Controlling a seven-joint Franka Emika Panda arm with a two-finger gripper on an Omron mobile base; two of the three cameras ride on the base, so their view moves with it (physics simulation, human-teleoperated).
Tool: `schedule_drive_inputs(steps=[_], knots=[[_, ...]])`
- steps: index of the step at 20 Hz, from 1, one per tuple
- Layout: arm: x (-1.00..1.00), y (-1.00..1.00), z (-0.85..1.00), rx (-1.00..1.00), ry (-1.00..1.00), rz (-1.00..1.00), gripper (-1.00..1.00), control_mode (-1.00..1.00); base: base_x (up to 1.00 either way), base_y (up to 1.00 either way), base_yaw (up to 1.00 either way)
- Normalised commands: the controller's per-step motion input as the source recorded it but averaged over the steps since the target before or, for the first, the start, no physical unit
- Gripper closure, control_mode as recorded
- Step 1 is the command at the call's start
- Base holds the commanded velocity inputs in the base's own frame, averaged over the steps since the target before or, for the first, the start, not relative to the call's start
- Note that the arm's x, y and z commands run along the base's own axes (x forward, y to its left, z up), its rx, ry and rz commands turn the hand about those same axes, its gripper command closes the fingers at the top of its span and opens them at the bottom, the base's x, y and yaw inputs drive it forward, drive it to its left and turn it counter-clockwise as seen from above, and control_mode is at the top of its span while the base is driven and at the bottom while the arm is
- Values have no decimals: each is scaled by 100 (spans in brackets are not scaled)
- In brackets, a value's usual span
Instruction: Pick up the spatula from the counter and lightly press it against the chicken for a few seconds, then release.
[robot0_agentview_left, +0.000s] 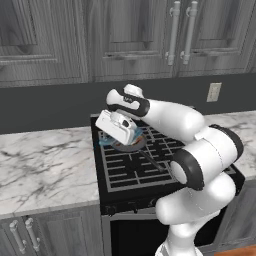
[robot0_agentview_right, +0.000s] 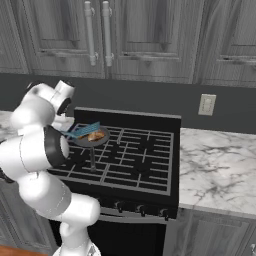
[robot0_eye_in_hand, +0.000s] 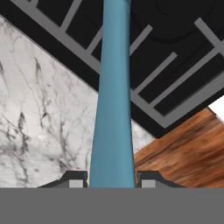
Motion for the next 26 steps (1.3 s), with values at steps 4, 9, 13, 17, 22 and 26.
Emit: schedule_drive_inputs(steps=[4,9,13,17,22,26], knots=[[27,-8,-4,0,1,0,100,-100,0,0,0],[27,-4,-7,0,1,0,100,-100,0,0,0],[23,-2,-12,0,1,0,100,-100,0,0,0],[23,-1,-11,0,0,1,100,-100,0,0,0],[23,-2,-12,0,0,1,100,-100,0,0,0],[24,0,-5,0,0,1,100,-100,0,0,0]])
